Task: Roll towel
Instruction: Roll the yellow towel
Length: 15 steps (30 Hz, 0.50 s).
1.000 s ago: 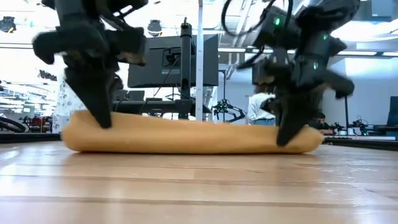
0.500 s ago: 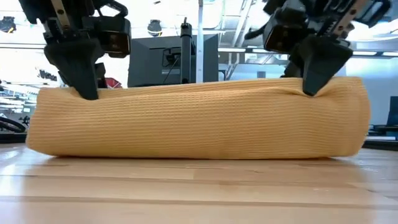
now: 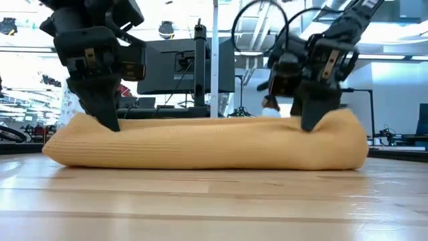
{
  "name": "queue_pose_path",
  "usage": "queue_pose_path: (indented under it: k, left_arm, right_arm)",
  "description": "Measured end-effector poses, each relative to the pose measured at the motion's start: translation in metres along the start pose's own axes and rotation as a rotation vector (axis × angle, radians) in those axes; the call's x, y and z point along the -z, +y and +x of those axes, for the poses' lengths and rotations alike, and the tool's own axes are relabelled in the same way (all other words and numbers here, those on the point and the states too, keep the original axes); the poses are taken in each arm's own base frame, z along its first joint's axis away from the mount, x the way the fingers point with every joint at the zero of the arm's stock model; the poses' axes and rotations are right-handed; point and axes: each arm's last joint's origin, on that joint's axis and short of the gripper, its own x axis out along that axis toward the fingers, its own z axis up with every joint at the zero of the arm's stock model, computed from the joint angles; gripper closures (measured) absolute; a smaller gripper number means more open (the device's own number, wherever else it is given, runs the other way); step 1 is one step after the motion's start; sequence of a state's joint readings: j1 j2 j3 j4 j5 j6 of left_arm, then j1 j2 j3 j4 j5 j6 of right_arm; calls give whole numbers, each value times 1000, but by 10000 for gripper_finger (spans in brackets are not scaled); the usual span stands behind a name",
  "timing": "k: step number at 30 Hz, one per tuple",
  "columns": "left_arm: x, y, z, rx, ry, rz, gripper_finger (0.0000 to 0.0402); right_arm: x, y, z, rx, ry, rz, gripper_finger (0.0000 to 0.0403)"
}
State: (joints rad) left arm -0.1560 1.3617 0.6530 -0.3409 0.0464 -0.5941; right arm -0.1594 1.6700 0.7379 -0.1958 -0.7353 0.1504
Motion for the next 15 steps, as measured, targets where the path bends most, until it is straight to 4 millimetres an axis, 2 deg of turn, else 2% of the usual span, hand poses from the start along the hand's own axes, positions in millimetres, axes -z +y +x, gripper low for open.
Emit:
queue_pose_path:
  k: [3,8,11,15]
  left_arm:
    - [-4,-2,-3,28,-18,-13,402]
    - [-15,-5,-18,87,-35,-21,402]
    - [-21,3,-26,85,-54,-43,402]
    - [-26,22,-29,27,-46,-77,402]
  right_arm:
    - [0,-1,-2,-50,2,25,403]
    - [-3,5,-20,-171,-30,72,403]
    - [-5,-1,-34,-216,-69,104,403]
    - [-7,-19,-46,-225,-121,167,403]
